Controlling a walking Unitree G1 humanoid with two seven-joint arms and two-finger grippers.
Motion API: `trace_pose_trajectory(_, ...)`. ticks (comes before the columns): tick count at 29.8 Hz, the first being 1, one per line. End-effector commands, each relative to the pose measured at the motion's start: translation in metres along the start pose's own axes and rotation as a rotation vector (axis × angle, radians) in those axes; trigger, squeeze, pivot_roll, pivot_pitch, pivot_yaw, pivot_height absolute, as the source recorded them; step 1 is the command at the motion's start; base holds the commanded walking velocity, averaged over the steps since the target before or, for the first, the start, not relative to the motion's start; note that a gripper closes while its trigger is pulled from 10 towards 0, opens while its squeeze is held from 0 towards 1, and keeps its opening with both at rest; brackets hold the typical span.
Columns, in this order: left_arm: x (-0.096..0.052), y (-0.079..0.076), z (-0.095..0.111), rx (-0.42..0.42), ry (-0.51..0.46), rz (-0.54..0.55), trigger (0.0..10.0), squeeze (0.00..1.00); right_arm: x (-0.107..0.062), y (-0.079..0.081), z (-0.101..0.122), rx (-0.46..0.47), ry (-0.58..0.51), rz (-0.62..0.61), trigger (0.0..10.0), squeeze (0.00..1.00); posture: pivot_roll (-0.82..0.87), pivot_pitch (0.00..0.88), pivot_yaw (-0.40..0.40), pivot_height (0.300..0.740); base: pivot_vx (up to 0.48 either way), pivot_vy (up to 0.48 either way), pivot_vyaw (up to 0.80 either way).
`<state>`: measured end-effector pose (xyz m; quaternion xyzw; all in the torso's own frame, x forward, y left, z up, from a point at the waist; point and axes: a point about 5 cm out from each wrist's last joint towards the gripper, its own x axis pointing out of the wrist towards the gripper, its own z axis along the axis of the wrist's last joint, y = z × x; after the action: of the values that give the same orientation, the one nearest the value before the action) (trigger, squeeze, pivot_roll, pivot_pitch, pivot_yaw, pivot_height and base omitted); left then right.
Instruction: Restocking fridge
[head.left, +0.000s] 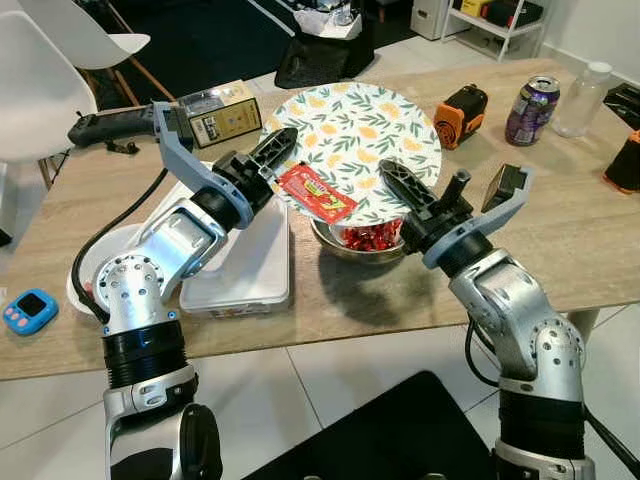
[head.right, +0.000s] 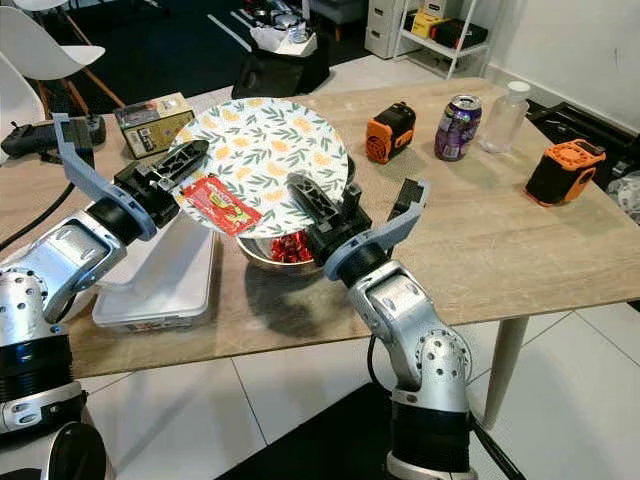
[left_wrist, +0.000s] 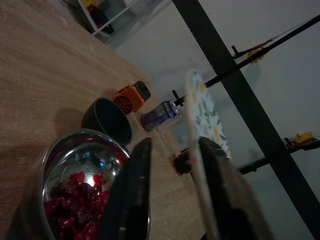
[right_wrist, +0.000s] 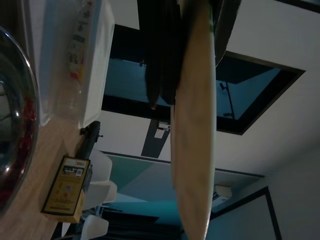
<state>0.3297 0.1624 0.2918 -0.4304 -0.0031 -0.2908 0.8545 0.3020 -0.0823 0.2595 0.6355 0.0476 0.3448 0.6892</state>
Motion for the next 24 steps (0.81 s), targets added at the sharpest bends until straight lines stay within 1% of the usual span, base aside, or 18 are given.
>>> trace_pose_trajectory(1,0.000,-0.002,0.002,0.008,-0.007,0.003,0.0,0.00,0.007,0.003,-0.028,0.142,0.021,0.065,10.0,0.00,0.04,0.169,0.045,0.737,0.000,0.000,0.00)
trace_pose_trajectory(6,0.001,-0.011,0.006,0.000,-0.020,-0.034,0.0,0.00,0.006,-0.003,-0.028,0.136,0.023,0.033,10.0,0.00,0.04,0.169,0.045,0.737,0.000,0.000,0.00)
trace_pose_trajectory(8,0.001,-0.015,0.005,-0.010,-0.023,-0.054,0.0,0.00,0.006,-0.007,-0.028,0.113,0.022,-0.002,10.0,0.00,0.04,0.173,0.044,0.737,0.000,0.000,0.00)
trace_pose_trajectory(9,0.001,-0.015,0.005,-0.010,-0.023,-0.054,0.0,0.00,0.006,-0.007,-0.028,0.113,0.022,-0.002,10.0,0.00,0.04,0.173,0.044,0.737,0.000,0.000,0.00)
trace_pose_trajectory(12,0.001,-0.018,0.003,-0.021,-0.023,-0.061,0.0,0.00,0.006,-0.013,-0.028,0.074,0.020,-0.041,10.0,0.00,0.04,0.173,0.044,0.737,0.000,0.000,0.00)
trace_pose_trajectory(18,0.002,-0.021,-0.002,-0.039,-0.014,-0.074,0.0,0.00,0.007,-0.014,-0.028,0.071,0.019,-0.044,10.0,0.00,0.04,0.173,0.044,0.737,0.000,0.000,0.00)
trace_pose_trajectory(19,0.002,-0.022,-0.005,-0.044,-0.009,-0.077,0.0,0.00,0.007,-0.014,-0.028,0.064,0.020,-0.046,10.0,0.00,0.04,0.173,0.044,0.737,0.000,0.000,0.00)
trace_pose_trajectory(21,0.002,-0.022,-0.008,-0.055,-0.002,-0.070,0.0,0.00,0.009,-0.015,-0.027,0.007,0.025,-0.069,10.0,0.00,0.04,0.173,0.043,0.737,0.000,0.000,0.00)
trace_pose_trajectory(24,0.003,-0.021,-0.008,-0.064,-0.001,-0.063,0.0,0.00,0.009,-0.015,-0.027,-0.002,0.022,-0.069,10.0,0.00,0.04,0.173,0.042,0.737,0.000,0.000,0.00)
